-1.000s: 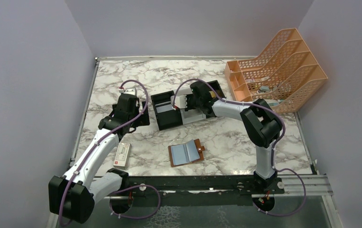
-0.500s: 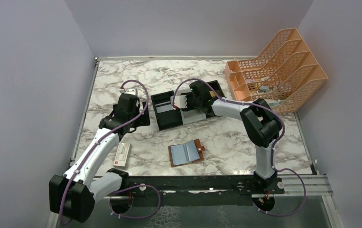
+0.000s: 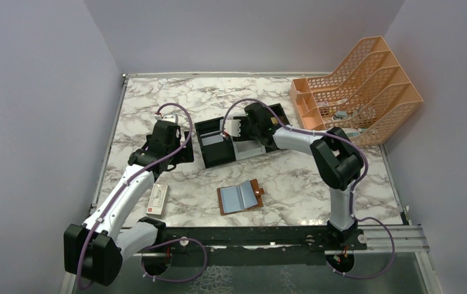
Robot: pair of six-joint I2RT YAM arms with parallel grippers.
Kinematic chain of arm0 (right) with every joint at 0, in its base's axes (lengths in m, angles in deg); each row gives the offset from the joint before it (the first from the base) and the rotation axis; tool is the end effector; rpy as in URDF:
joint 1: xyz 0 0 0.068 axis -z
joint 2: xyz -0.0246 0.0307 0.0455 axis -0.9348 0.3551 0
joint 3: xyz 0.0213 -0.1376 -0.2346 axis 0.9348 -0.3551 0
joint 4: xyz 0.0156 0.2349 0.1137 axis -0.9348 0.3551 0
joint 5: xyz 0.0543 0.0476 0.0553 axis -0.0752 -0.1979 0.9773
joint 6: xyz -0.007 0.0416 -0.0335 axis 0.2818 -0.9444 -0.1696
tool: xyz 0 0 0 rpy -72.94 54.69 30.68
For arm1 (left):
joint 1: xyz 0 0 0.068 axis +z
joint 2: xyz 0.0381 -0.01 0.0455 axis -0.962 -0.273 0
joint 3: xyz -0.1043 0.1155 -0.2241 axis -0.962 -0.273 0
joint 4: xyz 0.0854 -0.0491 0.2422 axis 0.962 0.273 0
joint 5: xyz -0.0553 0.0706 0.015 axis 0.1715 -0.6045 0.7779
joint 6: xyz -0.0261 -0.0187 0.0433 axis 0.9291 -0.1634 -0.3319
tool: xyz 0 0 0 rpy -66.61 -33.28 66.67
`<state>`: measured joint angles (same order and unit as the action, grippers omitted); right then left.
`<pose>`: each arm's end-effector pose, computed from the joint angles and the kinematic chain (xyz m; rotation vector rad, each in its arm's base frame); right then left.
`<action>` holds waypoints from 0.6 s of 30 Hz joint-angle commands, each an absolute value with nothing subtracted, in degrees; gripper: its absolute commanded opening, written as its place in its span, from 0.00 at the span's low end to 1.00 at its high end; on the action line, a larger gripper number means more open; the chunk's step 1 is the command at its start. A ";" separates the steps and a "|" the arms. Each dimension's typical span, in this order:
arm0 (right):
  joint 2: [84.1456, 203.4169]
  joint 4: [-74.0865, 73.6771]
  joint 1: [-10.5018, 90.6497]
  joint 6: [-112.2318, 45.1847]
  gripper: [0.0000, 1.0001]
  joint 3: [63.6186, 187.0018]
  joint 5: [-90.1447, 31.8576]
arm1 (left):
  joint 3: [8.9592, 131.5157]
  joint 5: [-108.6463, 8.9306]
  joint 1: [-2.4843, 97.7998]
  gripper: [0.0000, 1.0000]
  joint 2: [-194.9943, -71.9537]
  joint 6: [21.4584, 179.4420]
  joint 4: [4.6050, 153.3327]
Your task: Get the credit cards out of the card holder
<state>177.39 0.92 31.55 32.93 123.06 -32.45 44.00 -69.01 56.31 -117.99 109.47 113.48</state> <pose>0.3419 0.2673 0.1621 -1.7676 1.5050 -0.1061 0.2067 -0.0596 0.2620 -0.1467 2.3597 -0.0984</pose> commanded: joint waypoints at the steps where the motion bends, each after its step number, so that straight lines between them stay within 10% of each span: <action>1: 173.24 -5.75 31.76 24.95 0.47 124.01 -31.14 | 43.26 -67.79 56.56 0.99 -117.97 108.73 112.71; 18: 154.03 -5.69 31.76 -26.46 0.66 111.34 -48.84 | 43.19 -67.39 56.56 0.99 -116.17 108.82 112.34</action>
